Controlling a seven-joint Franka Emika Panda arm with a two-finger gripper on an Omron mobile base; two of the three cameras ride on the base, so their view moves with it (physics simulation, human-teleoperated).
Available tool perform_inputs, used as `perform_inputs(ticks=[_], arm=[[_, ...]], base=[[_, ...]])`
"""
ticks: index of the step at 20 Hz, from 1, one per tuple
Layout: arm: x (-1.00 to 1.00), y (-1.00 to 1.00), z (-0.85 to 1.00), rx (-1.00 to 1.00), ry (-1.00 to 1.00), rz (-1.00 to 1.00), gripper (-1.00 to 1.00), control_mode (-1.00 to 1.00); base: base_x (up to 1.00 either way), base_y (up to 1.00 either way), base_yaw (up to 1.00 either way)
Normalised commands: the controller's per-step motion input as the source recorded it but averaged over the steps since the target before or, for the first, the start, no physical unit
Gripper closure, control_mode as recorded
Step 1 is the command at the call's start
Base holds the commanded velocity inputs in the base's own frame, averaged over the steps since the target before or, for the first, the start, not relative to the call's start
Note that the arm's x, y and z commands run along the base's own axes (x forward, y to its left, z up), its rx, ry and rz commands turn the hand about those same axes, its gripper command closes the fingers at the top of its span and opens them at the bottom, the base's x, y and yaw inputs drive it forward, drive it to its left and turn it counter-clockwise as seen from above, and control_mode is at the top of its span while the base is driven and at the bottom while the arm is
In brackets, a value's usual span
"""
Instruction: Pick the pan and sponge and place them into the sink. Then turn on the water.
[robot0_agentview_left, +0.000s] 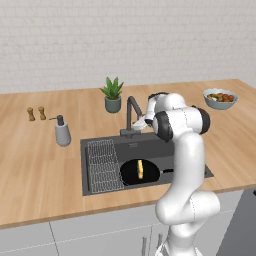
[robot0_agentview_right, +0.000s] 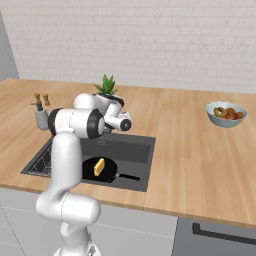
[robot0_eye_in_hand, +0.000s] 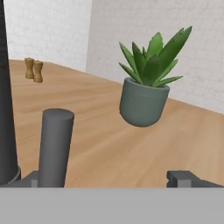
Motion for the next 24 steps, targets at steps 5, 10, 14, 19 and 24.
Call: perform_inputs(ticks=[5, 10, 14, 19, 24], arm=[[0.29, 0.00, -0.13, 0.00, 0.00, 0.00, -1.00, -1.00], [0.16, -0.01, -0.13, 0.00, 0.00, 0.00, -1.00, -1.00], [0.03, -0.21, -0.17, 0.00, -0.01, 0.00, -1.00, -1.00], [0.01, -0.53, -0.11, 0.00, 0.00, 0.00, -1.00, -1.00], [0.14, -0.52, -0.09, 0.00, 0.00, -0.03, -1.00, -1.00]], base=[[0.00, 0.00, 0.00], [0.00, 0.00, 0.00], [0.00, 0.00, 0.00], [0.00, 0.00, 0.00], [0.00, 0.00, 0.00]])
